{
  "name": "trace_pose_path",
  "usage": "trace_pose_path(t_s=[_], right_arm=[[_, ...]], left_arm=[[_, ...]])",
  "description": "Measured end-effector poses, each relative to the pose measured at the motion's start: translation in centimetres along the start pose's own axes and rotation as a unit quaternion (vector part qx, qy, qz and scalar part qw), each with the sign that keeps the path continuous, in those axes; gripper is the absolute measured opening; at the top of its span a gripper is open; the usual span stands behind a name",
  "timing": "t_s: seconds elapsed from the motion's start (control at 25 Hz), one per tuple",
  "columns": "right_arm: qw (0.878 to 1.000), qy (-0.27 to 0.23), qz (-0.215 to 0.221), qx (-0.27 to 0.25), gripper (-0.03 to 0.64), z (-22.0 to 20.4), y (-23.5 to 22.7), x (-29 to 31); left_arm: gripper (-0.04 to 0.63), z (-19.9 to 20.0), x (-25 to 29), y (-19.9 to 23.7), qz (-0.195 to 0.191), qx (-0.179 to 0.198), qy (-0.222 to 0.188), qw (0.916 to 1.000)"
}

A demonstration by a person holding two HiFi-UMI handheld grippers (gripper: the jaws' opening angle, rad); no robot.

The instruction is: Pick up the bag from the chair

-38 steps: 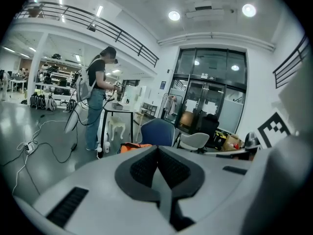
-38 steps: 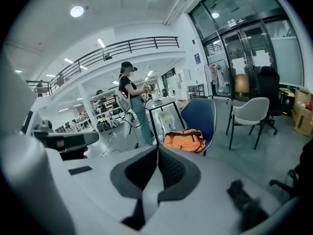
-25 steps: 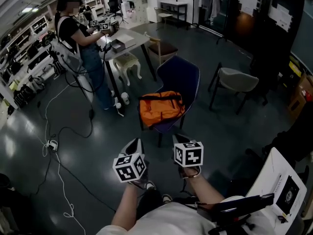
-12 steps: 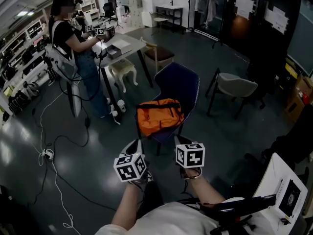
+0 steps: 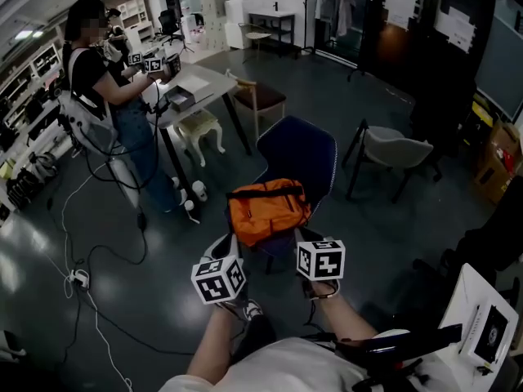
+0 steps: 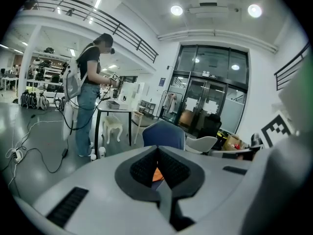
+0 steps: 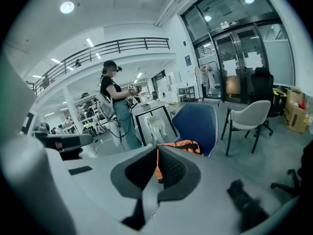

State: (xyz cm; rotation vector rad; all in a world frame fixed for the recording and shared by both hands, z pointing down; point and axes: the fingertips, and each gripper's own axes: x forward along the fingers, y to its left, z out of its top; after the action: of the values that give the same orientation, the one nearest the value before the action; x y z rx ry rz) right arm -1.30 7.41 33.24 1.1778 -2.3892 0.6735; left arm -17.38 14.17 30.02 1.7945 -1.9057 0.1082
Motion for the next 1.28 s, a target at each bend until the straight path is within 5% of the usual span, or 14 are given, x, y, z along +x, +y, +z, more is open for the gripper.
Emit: trace_pose_path(t_s=[0.88,1.28], right_arm=[[0.999,-0.016,-0.037,0.015,0.034,8.9,1.3,11.1],[0.998,-0.010,-0.055,0.015,0.034,10.3,0.3,13.8]], left_arm=[[0.014,9.1,11.2,7.3,-0.037,0.001,0.001,0.9993],[0.014,9.7,16.0,8.6,-0.054,-0.012,0.018,0.9983]])
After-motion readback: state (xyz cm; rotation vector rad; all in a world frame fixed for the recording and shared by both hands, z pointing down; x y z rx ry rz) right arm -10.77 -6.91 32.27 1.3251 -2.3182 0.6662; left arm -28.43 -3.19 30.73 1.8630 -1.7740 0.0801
